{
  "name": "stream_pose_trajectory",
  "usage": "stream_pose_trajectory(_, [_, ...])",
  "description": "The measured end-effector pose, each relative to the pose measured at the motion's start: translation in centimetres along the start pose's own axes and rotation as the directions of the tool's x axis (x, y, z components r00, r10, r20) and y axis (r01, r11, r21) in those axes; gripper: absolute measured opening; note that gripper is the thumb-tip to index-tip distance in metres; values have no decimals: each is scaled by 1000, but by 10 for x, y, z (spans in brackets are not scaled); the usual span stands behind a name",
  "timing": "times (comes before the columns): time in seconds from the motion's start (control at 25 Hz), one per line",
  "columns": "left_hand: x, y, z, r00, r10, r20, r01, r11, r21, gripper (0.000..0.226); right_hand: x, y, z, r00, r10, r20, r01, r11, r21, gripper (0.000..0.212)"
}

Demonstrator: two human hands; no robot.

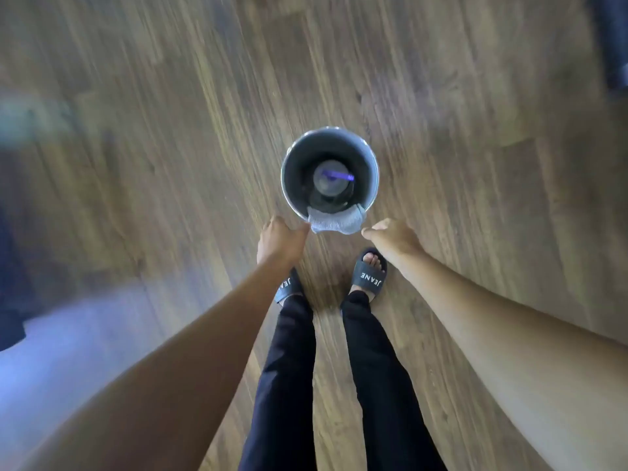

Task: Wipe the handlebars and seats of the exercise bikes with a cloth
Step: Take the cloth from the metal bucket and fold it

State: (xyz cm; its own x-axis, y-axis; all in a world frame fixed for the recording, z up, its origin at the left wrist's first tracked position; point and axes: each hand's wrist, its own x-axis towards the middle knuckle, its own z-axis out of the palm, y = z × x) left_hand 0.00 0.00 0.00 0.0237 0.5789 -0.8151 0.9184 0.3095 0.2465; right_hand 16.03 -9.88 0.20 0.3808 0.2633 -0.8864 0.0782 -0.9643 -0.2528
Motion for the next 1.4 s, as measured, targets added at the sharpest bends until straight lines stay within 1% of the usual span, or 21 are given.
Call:
stream_pose_trajectory(0.12, [58, -13, 35, 994, -97, 50, 98, 995, -16, 55, 56, 14, 19, 998, 65, -15, -64, 995, 72, 45])
stream_pose_trajectory(0.2, [92, -22, 60, 977, -169, 129, 175, 984, -42, 57, 93, 20, 32, 995, 103, 4, -102, 987, 127, 48])
stream_pose_trajectory(0.32, [122, -28, 85, 942, -261, 211, 295, 943, -151, 63, 138, 25, 51, 992, 122, 18, -123, 962, 244, 38])
stream_pose_trajectory(0.36, [129, -28, 89, 935, -266, 236, 318, 922, -219, 58, 148, 25, 57, 991, 128, 26, -130, 947, 294, 44])
stream_pose_trajectory(0.44, [141, -32, 98, 928, -264, 263, 348, 866, -359, 35, 160, 28, 69, 987, 156, 47, -161, 896, 413, 55])
stream_pose_trajectory(0.48, [144, -34, 101, 926, -259, 274, 356, 841, -408, 28, 164, 30, 73, 985, 165, 53, -171, 876, 451, 55])
stream_pose_trajectory(0.52, [147, -35, 103, 924, -250, 289, 361, 820, -445, 26, 167, 33, 76, 983, 172, 66, -183, 861, 475, 50])
stream_pose_trajectory(0.6, [156, -38, 105, 922, -232, 310, 361, 807, -467, 28, 171, 37, 78, 980, 186, 73, -199, 856, 478, 36])
stream_pose_trajectory(0.64, [161, -38, 105, 923, -228, 310, 355, 816, -457, 33, 173, 37, 76, 979, 193, 67, -202, 866, 457, 32])
stream_pose_trajectory(0.68, [165, -39, 107, 922, -228, 314, 354, 825, -440, 40, 175, 39, 76, 979, 199, 54, -202, 876, 438, 30])
stream_pose_trajectory(0.76, [172, -39, 110, 918, -249, 308, 362, 844, -396, 49, 174, 42, 75, 977, 212, 8, -197, 896, 399, 37])
stream_pose_trajectory(0.8, [172, -38, 110, 919, -254, 300, 359, 855, -375, 49, 173, 42, 74, 976, 214, -24, -189, 905, 380, 39])
stream_pose_trajectory(0.88, [169, -35, 104, 926, -264, 268, 349, 870, -349, 41, 165, 38, 68, 978, 210, -12, -191, 911, 366, 30])
stream_pose_trajectory(0.96, [164, -31, 91, 947, -243, 210, 304, 891, -338, 39, 150, 30, 58, 982, 183, 42, -185, 910, 371, 27])
stream_pose_trajectory(1.0, [156, -25, 80, 961, -206, 186, 261, 897, -357, 35, 139, 23, 50, 986, 159, 56, -168, 911, 376, 30])
stream_pose_trajectory(1.04, [147, -19, 67, 974, -156, 167, 210, 896, -392, 31, 126, 16, 43, 990, 130, 54, -140, 909, 392, 33])
stream_pose_trajectory(1.08, [138, -13, 54, 984, -99, 148, 154, 891, -427, 27, 115, 8, 35, 994, 96, 45, -106, 900, 424, 31])
stream_pose_trajectory(1.16, [109, 5, 20, 995, 21, 101, 31, 874, -485, 22, 83, -13, 17, 999, 12, 41, -30, 866, 499, 23])
stream_pose_trajectory(1.24, [69, 28, -21, 990, 131, 59, -82, 853, -515, 20, 38, -38, -3, 997, -72, 13, 51, 816, 575, 21])
stream_pose_trajectory(1.4, [-19, 69, -108, 957, 289, 20, -225, 785, -577, 19, -63, -83, -49, 972, -223, -68, 214, 734, 645, 21])
